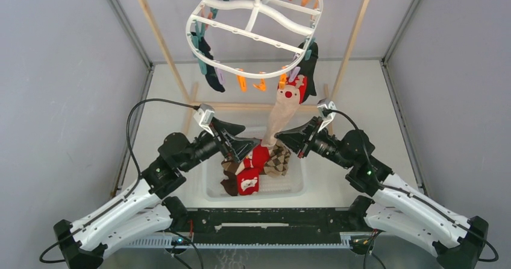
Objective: Remove the socks clipped to the hanger
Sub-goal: Remove the sock from the hanger.
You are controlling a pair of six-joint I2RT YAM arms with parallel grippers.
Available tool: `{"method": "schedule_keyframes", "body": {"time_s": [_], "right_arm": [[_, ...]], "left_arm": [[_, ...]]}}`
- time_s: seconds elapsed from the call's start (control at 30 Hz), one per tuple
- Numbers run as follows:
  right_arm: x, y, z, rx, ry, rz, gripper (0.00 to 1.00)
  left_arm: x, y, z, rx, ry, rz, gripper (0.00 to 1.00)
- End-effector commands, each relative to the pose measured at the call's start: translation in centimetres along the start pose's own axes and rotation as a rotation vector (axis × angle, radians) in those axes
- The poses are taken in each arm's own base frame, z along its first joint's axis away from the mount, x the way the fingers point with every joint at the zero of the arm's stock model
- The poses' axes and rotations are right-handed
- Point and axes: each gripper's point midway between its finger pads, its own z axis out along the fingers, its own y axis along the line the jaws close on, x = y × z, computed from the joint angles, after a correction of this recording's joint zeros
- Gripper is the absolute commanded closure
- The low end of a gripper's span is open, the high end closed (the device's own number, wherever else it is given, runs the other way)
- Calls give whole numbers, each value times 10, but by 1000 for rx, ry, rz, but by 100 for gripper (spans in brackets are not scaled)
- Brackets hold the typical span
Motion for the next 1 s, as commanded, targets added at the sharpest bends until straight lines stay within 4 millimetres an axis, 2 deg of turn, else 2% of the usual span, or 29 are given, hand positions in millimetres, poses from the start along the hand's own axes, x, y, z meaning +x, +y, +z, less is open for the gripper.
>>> {"method": "schedule_keyframes", "body": {"time_s": [0.0,0.2,0.47,0.7,0.97], "right_arm": [[-19,14,0,-19,-49,-37,100],[-14,23,18,-61,-36,-26,100],[-1,46,57,-129,26,-43,100],[17,62,87,-181,96,-44,100],[34,78,103,-235,165,-42,100]], "left_arm": [[-43,-26,-7,60,-101,33,0],[-51,-26,-20,33,-111,51,0],[-55,2,-41,-161,-89,73,0],[-63,8,-58,-212,-119,78,0],[-70,9,-67,-235,-132,94,0]]}}
